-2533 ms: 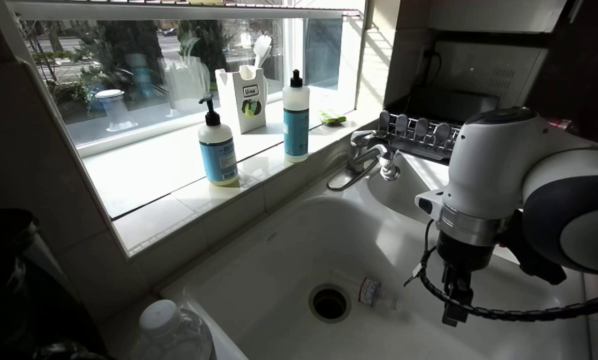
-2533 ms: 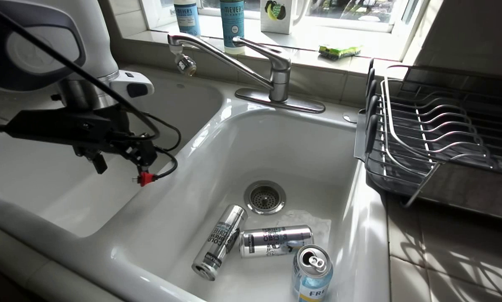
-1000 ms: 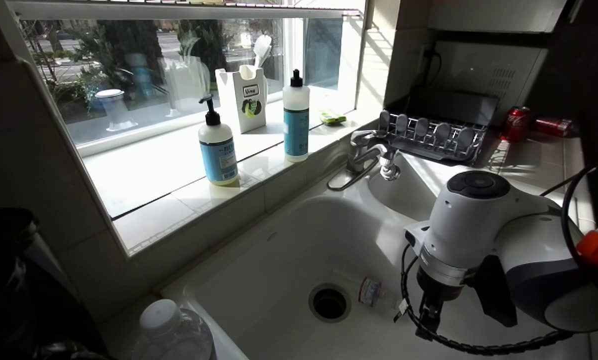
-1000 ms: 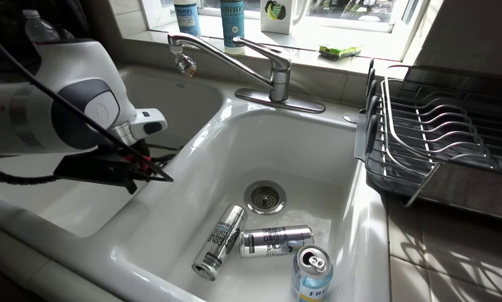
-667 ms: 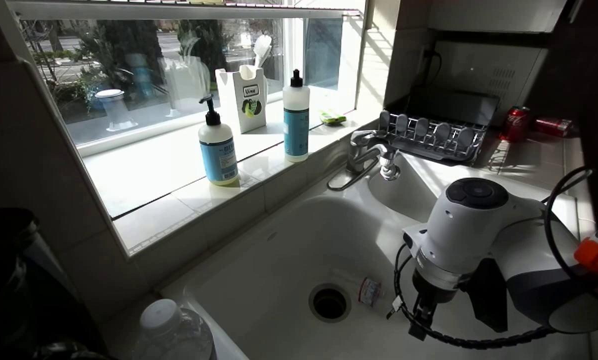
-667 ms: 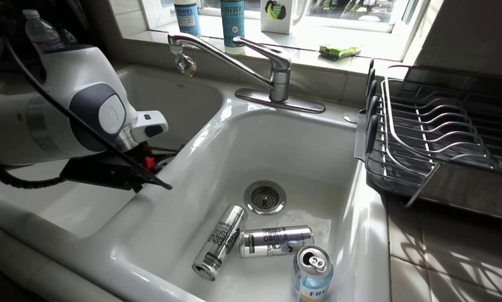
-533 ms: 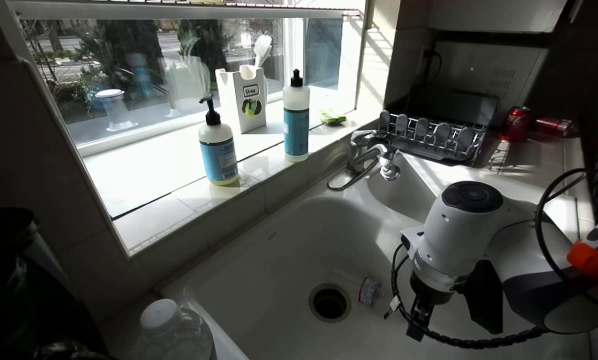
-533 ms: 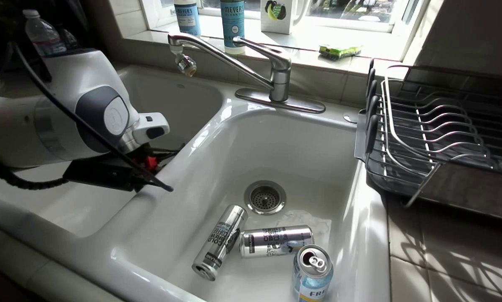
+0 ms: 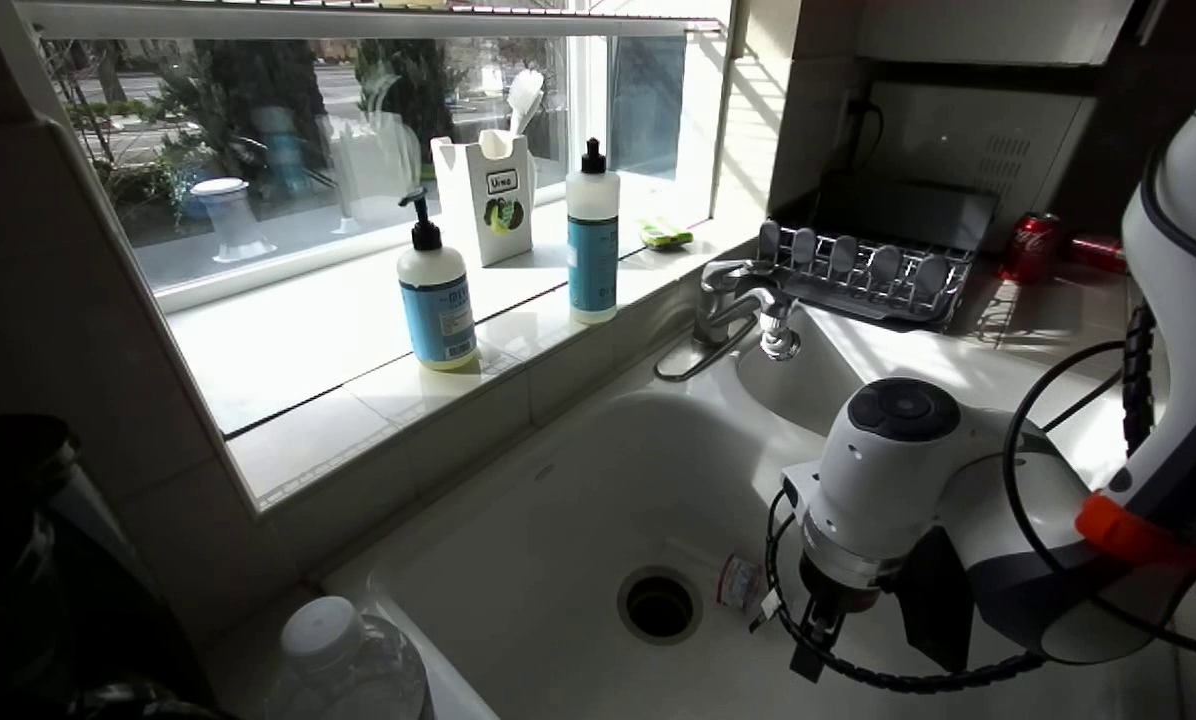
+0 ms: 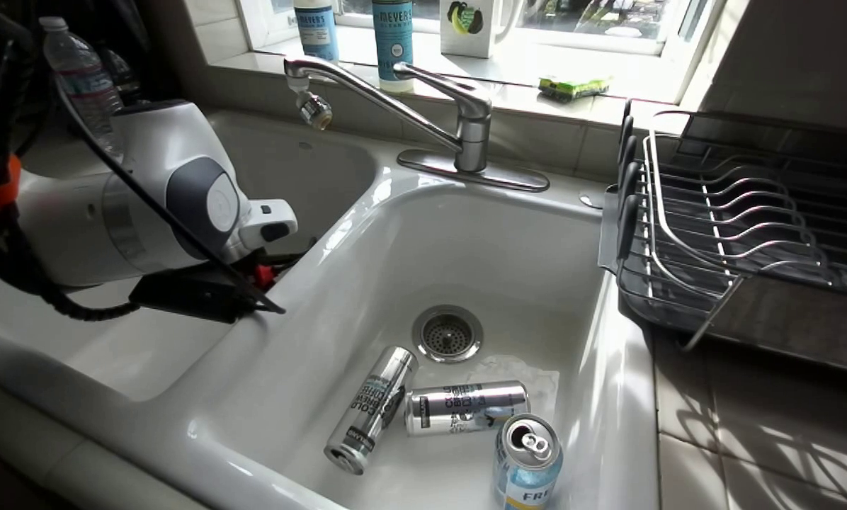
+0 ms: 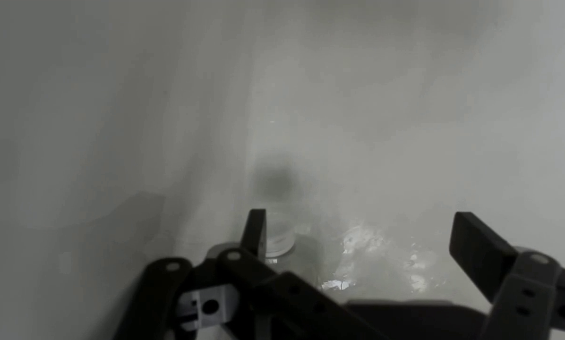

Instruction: Remove the water bottle from the sink on the left and put it on the left side of the counter.

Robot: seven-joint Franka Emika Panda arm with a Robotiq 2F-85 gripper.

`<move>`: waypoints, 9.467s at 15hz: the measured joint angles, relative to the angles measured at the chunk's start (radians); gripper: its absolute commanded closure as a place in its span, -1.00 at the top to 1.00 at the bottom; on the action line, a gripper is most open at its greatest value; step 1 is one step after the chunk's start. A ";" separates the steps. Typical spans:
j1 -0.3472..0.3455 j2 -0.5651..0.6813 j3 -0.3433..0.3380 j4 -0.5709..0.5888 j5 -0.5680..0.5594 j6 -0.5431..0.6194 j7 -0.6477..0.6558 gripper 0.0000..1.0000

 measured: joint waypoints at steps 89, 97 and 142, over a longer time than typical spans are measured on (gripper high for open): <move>0.021 -0.250 0.209 0.213 0.463 -0.791 -0.447 -0.95; 0.110 -0.249 0.289 0.382 0.396 -1.085 -0.637 -0.95; 0.144 -0.343 0.292 0.364 0.565 -0.769 -1.109 -0.95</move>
